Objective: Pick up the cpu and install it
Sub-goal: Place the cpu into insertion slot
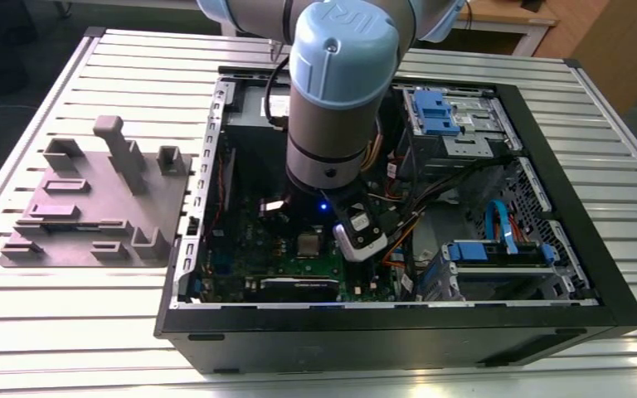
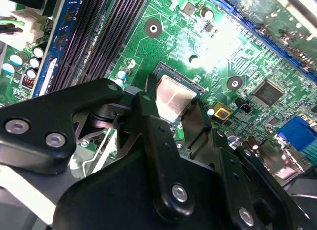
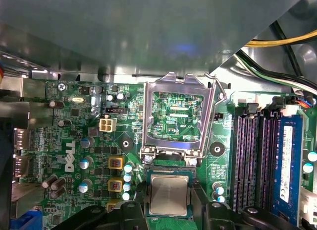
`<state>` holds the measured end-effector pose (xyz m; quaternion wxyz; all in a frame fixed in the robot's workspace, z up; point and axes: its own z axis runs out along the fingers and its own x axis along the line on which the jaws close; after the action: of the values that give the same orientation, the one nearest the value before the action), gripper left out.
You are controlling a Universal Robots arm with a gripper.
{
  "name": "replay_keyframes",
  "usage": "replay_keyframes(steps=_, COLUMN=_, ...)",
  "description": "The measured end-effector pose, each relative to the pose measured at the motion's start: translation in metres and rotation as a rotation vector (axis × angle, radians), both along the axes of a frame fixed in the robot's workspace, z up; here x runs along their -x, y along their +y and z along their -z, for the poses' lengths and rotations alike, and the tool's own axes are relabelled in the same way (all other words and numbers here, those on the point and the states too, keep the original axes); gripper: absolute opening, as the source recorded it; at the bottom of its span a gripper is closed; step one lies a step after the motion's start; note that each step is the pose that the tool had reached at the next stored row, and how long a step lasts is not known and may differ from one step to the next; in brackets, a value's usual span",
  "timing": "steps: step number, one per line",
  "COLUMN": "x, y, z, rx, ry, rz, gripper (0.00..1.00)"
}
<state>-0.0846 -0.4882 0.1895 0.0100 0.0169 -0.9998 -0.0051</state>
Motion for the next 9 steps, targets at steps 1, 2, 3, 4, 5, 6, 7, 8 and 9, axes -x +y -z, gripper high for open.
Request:
replay_keyframes(steps=1, x=0.0, y=0.0, z=0.0001, rx=0.0, ry=-0.0001, rz=0.0, gripper=0.46)
replay_keyframes(steps=2, x=-0.0001, y=0.0, z=0.0001, rx=-0.0001, ry=0.0, rz=0.0, gripper=0.46)
replay_keyframes(steps=3, x=-0.0001, y=0.0001, z=0.0002, rx=-0.0003, ry=-0.0002, rz=0.0, gripper=0.46)
replay_keyframes(steps=4, x=-0.0001, y=0.0001, z=0.0003, rx=-0.0004, ry=-0.0002, rz=0.0, gripper=0.46)
replay_keyframes(steps=5, x=-0.0001, y=0.0001, z=0.0003, rx=-0.0004, ry=-0.0002, rz=0.0, gripper=0.46)
replay_keyframes(steps=6, x=-0.0001, y=0.0001, z=0.0003, rx=-0.0005, ry=-0.0004, rz=0.0, gripper=0.46)
replay_keyframes(steps=7, x=-0.0002, y=0.0001, z=0.0005, rx=-0.001, ry=-0.0007, rz=0.0, gripper=0.47)
replay_keyframes(steps=8, x=-0.0002, y=0.0001, z=0.0005, rx=-0.0009, ry=-0.0005, rz=0.0, gripper=0.47)
replay_keyframes(steps=9, x=-0.0001, y=0.0001, z=0.0005, rx=-0.0008, ry=-0.0004, rz=0.0, gripper=0.53)
